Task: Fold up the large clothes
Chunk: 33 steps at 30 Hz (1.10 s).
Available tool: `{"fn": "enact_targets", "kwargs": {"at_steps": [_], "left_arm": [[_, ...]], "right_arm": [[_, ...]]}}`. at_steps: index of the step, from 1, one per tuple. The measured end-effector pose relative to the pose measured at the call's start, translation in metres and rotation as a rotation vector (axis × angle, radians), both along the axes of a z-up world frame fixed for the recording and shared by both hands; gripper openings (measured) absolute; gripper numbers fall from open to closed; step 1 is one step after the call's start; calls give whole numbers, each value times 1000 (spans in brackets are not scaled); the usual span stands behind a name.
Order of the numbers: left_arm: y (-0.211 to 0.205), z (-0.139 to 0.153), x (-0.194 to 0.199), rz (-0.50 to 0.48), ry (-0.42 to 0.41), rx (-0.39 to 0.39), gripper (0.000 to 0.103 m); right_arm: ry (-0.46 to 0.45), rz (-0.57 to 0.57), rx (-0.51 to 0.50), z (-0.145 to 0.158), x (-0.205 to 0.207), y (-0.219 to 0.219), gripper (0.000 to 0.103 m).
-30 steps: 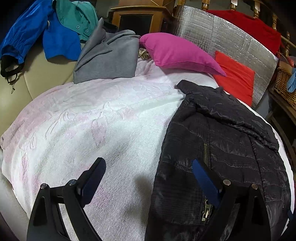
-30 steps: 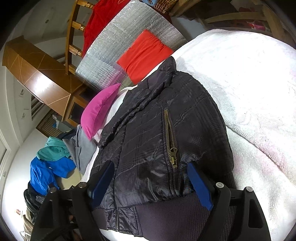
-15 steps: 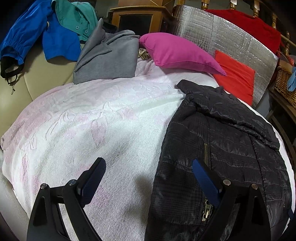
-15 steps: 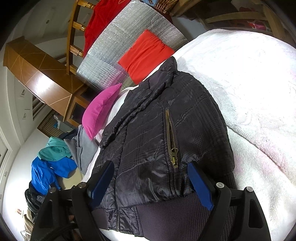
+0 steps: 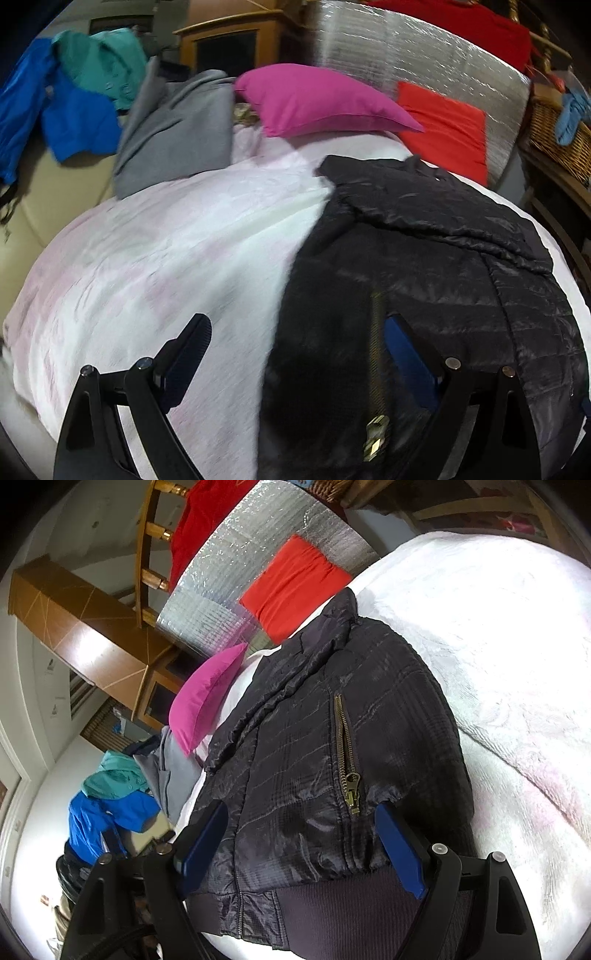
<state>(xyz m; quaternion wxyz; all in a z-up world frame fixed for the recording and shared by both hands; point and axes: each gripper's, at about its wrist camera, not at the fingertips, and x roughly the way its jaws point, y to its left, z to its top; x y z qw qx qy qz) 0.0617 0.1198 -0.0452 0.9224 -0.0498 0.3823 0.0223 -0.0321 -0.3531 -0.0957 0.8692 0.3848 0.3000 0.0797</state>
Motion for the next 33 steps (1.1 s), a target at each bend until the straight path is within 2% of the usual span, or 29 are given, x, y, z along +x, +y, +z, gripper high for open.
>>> {"fn": "enact_targets", "kwargs": {"at_steps": [8,28,33], "left_arm": [[-42,1,25,-76,45,143,95],[-41,-2,17,-86,70,137,95],[-40,-5,23,-97,76,137,95]], "right_arm": [[-2,0,-7,0,1,0,85],[5,-4,-25,0,0,1,84],[23,3,4,-2,2,-2,84]]}}
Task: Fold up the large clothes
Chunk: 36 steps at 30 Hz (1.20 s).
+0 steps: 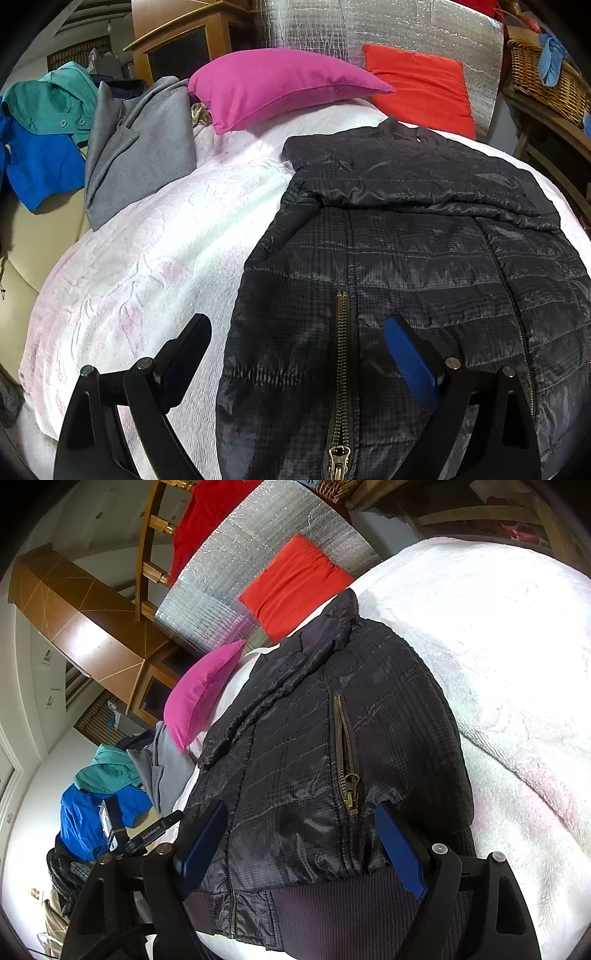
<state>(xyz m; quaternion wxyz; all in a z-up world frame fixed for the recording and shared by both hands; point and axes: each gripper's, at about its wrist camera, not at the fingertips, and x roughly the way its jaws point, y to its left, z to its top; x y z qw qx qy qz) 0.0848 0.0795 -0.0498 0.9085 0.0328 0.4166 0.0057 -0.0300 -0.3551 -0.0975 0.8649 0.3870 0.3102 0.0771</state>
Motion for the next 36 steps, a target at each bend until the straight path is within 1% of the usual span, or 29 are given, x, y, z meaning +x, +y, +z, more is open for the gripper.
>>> {"fn": "enact_targets", "kwargs": {"at_steps": [1,3,5,7,9,10,11,12,13,15,17,19,21,22,23,24,25,26,27,28,29,30,31,32,33,34,35,36], "left_arm": [[0,1,3,-12,0,0,95],[1,5,11,-44,-7,-5,95],[4,11,28,-75,-9,-31,95],[7,18,52,-92,-5,-84,95],[9,23,83,-99,-3,-152,95],[9,25,101,-93,2,-178,95],[9,24,116,-90,12,-198,95],[7,22,133,-95,31,-223,95],[7,18,152,-95,57,-253,95],[6,10,183,-54,97,-292,95],[3,3,201,-50,117,-319,95],[-2,-6,213,-53,134,-311,95],[-6,-19,223,-55,159,-295,95],[-7,-26,227,-52,177,-286,95],[-8,-33,229,-56,194,-271,80],[-9,-38,230,-61,196,-236,66],[-9,-39,229,-69,187,-222,61],[-7,-36,226,-80,167,-230,53],[-5,-33,225,-89,159,-234,50],[-3,-31,223,-101,150,-232,47],[-2,-27,221,-114,135,-221,47],[0,-23,220,-127,123,-213,47],[2,-18,220,-144,112,-216,48],[6,-15,221,-147,100,-229,52],[12,-8,223,-136,76,-254,64],[18,-4,225,-120,56,-278,83],[24,0,229,-98,24,-314,91],[28,2,233,-85,4,-335,91]], "right_arm": [[14,10,26,-1,3,-3,84],[37,32,28,5,14,-10,84],[14,36,7,21,27,-19,84],[-30,40,-34,48,59,-37,84],[-59,29,-71,65,93,-55,84],[-57,23,-83,69,112,-63,85],[-28,10,-103,70,145,-75,85],[2,3,-116,67,172,-84,85],[26,5,-117,62,189,-91,85],[108,3,-104,43,241,-107,85],[146,-2,-73,27,267,-116,85],[164,5,-55,11,292,-116,85],[181,49,-56,1,307,-109,84],[196,72,-86,-3,312,-103,78],[229,104,-160,-6,317,-94,62],[254,134,-203,-8,318,-89,39],[245,142,-227,-4,317,-89,33],[238,144,-253,2,315,-90,30],[232,145,-272,9,314,-91,29],[232,151,-280,12,314,-91,29],[231,168,-293,16,315,-90,29],[219,179,-304,21,317,-90,35],[202,172,-301,25,316,-90,48],[171,155,-273,30,315,-95,60],[132,114,-243,35,315,-104,79],[109,79,-225,39,318,-112,83],[84,32,-196,40,321,-122,83],[90,-9,-153,36,332,-135,83]]}}
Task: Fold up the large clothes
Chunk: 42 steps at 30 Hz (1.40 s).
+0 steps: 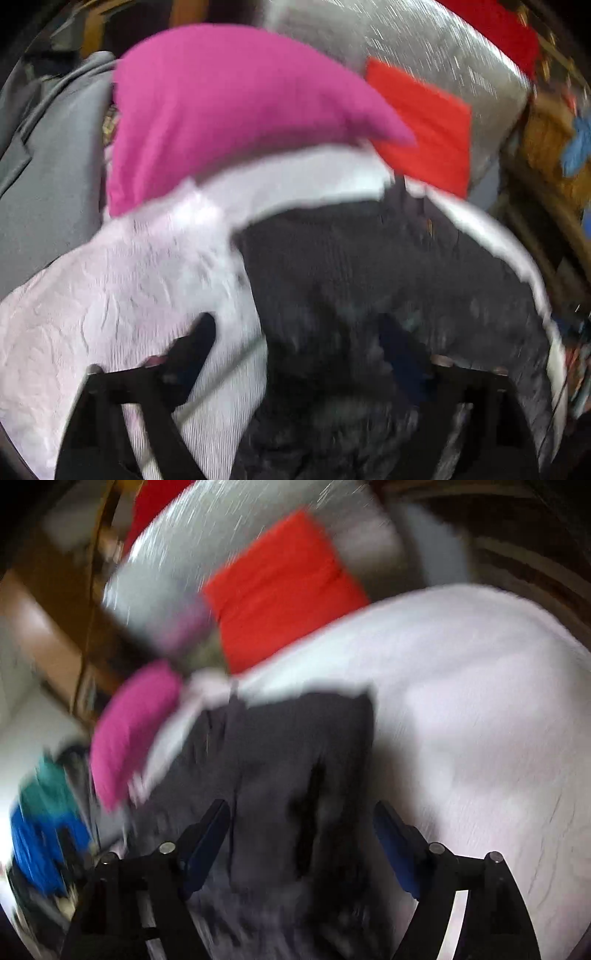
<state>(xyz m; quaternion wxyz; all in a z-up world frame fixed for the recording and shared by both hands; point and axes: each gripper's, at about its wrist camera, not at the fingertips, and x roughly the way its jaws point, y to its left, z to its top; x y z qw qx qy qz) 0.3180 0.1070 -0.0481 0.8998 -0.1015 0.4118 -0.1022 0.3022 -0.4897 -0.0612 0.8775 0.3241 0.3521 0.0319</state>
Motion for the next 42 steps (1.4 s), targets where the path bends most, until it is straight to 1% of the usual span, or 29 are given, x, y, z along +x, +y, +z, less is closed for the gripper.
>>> {"fn": "enact_targets", "kwargs": {"at_steps": [1,3,5,6,7,8,9,10,11,12,14,15,16,17,18,19,20,22,25,27,29,30,31,32,33,34,36,39,42], "left_arm": [[0,-2,10,13,6,-7,91],[-6,-13,33,9,66,-15,91],[-19,-29,56,-6,133,-1,91],[-23,-34,64,-4,151,9,91],[-26,-38,70,-1,155,13,79],[-28,-40,74,0,150,36,36],[-33,-41,79,1,160,85,24],[-34,-39,81,8,153,95,19],[-37,-39,81,6,142,111,18],[-39,-42,81,1,136,139,18],[-46,-48,83,8,136,175,20],[-50,-46,82,16,127,198,21],[-55,-42,80,23,116,237,25],[-58,-39,78,21,105,255,32],[-60,-33,73,13,92,261,38],[-61,-26,68,6,75,253,56],[-61,-18,60,8,44,244,68],[-61,-3,38,34,-37,246,74],[-73,12,9,10,-97,217,76],[-83,14,-5,-16,-110,206,76],[-102,5,-13,-58,-99,234,76],[-113,-7,-12,-81,-59,271,76],[-116,-18,-12,-87,-13,301,76],[-119,-34,-5,-94,52,333,77],[-119,-45,-1,-104,81,341,77],[-116,-46,-1,-98,56,332,80],[-112,-43,2,-82,64,319,80],[-111,-24,-3,-49,45,322,80],[-110,-7,-19,-43,-18,346,80]], "right_arm": [[28,-19,25,-7,13,-7,83],[86,-13,51,-21,40,-10,82],[109,13,41,-29,56,-4,76],[116,38,9,-30,66,5,50],[135,29,-58,-29,71,10,20],[142,37,-108,-25,74,17,16],[138,50,-171,-20,76,22,12],[125,71,-291,-11,76,37,10],[115,78,-355,-8,75,44,10],[141,80,-413,-13,78,51,10],[224,88,-390,-34,85,38,12],[219,63,-381,-37,83,36,18],[195,24,-366,-32,77,33,31],[181,-3,-333,-28,69,28,41],[167,-26,-311,-23,59,25,64],[145,-58,-308,-16,48,24,71],[118,-88,-327,-8,36,27,71],[57,-85,-371,12,13,47,71],[-11,-3,-393,30,-2,86,71],[-9,78,-396,27,-3,117,71],[54,121,-404,12,3,131,71],[150,142,-403,-8,12,136,71],[199,145,-404,-20,15,138,71],[196,141,-414,-23,15,141,71],[180,131,-426,-20,12,143,71],[185,124,-427,-18,10,144,71],[178,91,-417,-8,8,149,71],[96,53,-349,9,-4,160,72],[96,62,-356,9,-10,175,81]]}}
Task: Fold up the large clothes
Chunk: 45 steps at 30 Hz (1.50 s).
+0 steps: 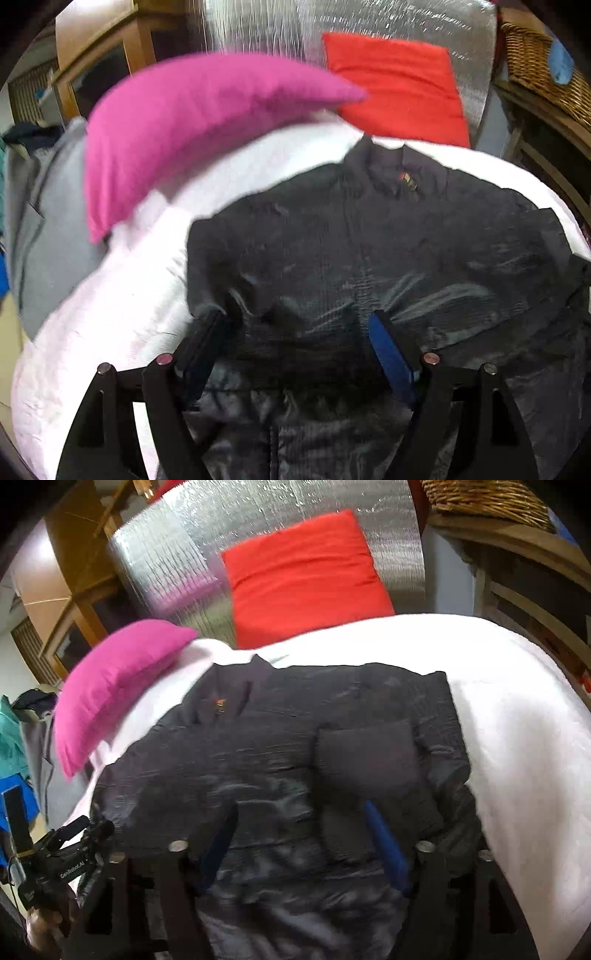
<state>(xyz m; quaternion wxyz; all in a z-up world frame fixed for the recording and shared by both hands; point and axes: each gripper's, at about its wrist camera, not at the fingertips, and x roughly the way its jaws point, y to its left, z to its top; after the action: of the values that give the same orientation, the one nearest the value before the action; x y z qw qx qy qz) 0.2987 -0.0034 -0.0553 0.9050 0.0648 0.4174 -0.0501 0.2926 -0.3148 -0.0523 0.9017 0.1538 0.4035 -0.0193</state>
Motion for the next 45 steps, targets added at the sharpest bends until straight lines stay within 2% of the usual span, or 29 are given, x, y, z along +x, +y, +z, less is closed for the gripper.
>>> {"fn": "enact_targets", "kwargs": {"at_steps": [2,7,17,24,26,27,29,30,32,36,40,42,45], "left_arm": [[-4,3,-8,-8,12,19,80],[-7,-1,-22,-15,30,38,80],[-2,11,-39,-20,15,44,80],[0,12,-39,-11,-5,24,80],[-1,6,-35,-6,8,21,80],[-2,2,-33,-5,19,25,80],[-5,-16,-23,-7,100,50,81],[-6,-25,-19,-9,147,59,81],[-6,-25,-21,-21,126,62,81],[0,-4,-26,-44,38,33,81],[17,12,-17,9,-18,-69,82],[20,3,-8,21,12,-85,84],[16,-30,9,18,138,-11,85]], "right_arm": [[29,-8,17,-5,-4,7,81],[-19,-41,83,-9,-29,15,81],[-92,-105,102,6,-53,13,81],[-96,-81,81,3,-44,13,81],[-67,-68,73,-4,-38,11,82],[-9,-57,70,-15,-30,9,84],[92,-45,102,-36,-22,3,84],[109,-34,131,-43,-22,-1,84],[72,-13,146,-39,-27,-6,84],[-2,-21,166,-16,-30,-23,84],[-64,-52,213,5,-21,-45,84],[-43,-67,227,-2,-10,-56,86],[91,-94,286,-38,5,-70,89]]}}
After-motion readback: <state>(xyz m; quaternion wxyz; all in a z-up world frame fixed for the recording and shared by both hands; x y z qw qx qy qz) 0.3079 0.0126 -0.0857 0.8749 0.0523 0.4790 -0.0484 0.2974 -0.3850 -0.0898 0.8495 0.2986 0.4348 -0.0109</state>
